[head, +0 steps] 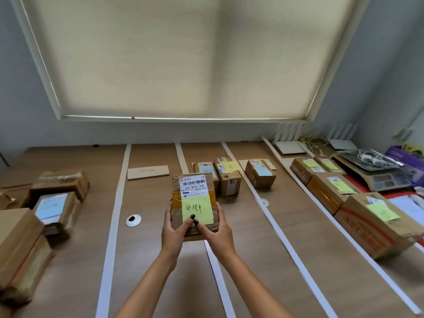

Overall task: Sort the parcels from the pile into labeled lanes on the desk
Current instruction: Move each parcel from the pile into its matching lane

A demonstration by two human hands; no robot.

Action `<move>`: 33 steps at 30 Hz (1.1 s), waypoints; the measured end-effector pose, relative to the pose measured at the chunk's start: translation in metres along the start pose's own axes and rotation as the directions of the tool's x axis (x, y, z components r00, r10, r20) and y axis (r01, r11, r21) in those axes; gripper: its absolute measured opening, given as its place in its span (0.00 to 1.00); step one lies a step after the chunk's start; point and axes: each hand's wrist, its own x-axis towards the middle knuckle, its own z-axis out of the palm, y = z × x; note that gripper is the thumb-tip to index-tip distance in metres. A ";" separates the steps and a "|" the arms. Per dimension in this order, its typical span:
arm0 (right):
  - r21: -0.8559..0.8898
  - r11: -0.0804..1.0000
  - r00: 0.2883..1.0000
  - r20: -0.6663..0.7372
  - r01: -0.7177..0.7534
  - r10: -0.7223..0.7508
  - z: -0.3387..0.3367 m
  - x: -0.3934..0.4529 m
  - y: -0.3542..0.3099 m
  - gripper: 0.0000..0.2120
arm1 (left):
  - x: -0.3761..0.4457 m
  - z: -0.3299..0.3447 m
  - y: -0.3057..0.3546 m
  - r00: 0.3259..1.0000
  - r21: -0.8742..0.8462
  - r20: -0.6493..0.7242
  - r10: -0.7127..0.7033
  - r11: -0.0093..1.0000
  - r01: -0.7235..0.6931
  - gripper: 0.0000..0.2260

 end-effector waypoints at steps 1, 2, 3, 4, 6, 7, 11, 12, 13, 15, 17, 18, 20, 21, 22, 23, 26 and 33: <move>0.009 1.000 1.000 0.000 -0.005 0.005 -0.007 0.004 0.004 0.37 | 0.002 0.009 -0.002 1.000 0.015 0.000 -0.001 1.000 0.001 0.31; 0.018 1.000 1.000 0.003 -0.009 0.009 -0.016 0.009 0.009 0.36 | 0.005 0.018 -0.005 1.000 0.030 0.001 -0.002 1.000 0.002 0.31; 0.029 0.999 1.000 0.009 -0.017 0.017 -0.025 0.015 0.015 0.36 | 0.007 0.029 -0.008 1.000 0.043 0.002 -0.008 0.999 0.008 0.31; 0.039 0.999 0.999 0.019 -0.029 0.029 -0.034 0.022 0.022 0.36 | 0.008 0.040 -0.012 1.000 0.053 -0.003 -0.022 0.998 0.022 0.31; 0.040 0.998 0.998 0.037 -0.053 0.051 -0.055 0.036 0.036 0.37 | 0.013 0.063 -0.022 0.999 0.068 -0.016 -0.050 0.996 0.051 0.32; 0.035 0.997 0.997 0.050 -0.063 0.062 -0.064 0.043 0.043 0.37 | 0.016 0.073 -0.028 0.998 0.074 -0.020 -0.065 0.995 0.066 0.32; 0.045 0.992 0.987 0.111 -0.120 0.114 -0.090 0.075 0.073 0.36 | 0.034 0.107 -0.054 0.989 0.121 -0.052 -0.142 0.982 0.147 0.32; 0.049 0.990 0.985 0.119 -0.133 0.127 -0.093 0.083 0.080 0.36 | 0.040 0.113 -0.060 0.986 0.136 -0.061 -0.153 0.978 0.160 0.32; 0.052 0.988 0.983 0.123 -0.144 0.136 -0.096 0.091 0.087 0.36 | 0.047 0.119 -0.065 0.985 0.149 -0.067 -0.161 0.974 0.170 0.32; 0.055 0.984 0.979 0.129 -0.167 0.159 -0.098 0.108 0.100 0.37 | 0.061 0.126 -0.074 0.981 0.170 -0.073 -0.179 0.967 0.189 0.32; 0.057 0.981 0.974 0.140 -0.188 0.178 -0.097 0.126 0.114 0.37 | 0.077 0.131 -0.083 0.978 0.188 -0.086 -0.189 0.961 0.202 0.31; 0.052 0.979 0.971 0.151 -0.196 0.187 -0.095 0.134 0.120 0.37 | 0.084 0.132 -0.088 0.977 0.200 -0.100 -0.191 0.958 0.207 0.31; 0.036 0.977 0.963 0.181 -0.208 0.199 -0.090 0.151 0.131 0.37 | 0.100 0.132 -0.098 0.972 0.226 -0.133 -0.195 0.949 0.221 0.31; 0.028 0.977 0.960 0.195 -0.211 0.202 -0.087 0.159 0.136 0.36 | 0.108 0.131 -0.103 0.969 0.234 -0.147 -0.196 0.945 0.227 0.32; 0.021 0.976 0.957 0.206 -0.215 0.206 -0.085 0.167 0.140 0.36 | 0.116 0.131 -0.107 0.967 0.240 -0.157 -0.199 0.942 0.233 0.31; 0.017 0.975 0.955 0.210 -0.220 0.211 -0.083 0.175 0.144 0.36 | 0.124 0.131 -0.110 0.966 0.244 -0.160 -0.204 0.940 0.239 0.31; 0.022 0.970 0.952 0.201 -0.242 0.233 -0.081 0.192 0.155 0.36 | 0.144 0.134 -0.118 0.963 0.253 -0.140 -0.229 0.932 0.259 0.30; -0.012 0.959 0.940 0.192 -0.285 0.282 -0.079 0.212 0.174 0.36 | 0.165 0.141 -0.130 0.942 0.234 -0.140 -0.305 0.914 0.330 0.27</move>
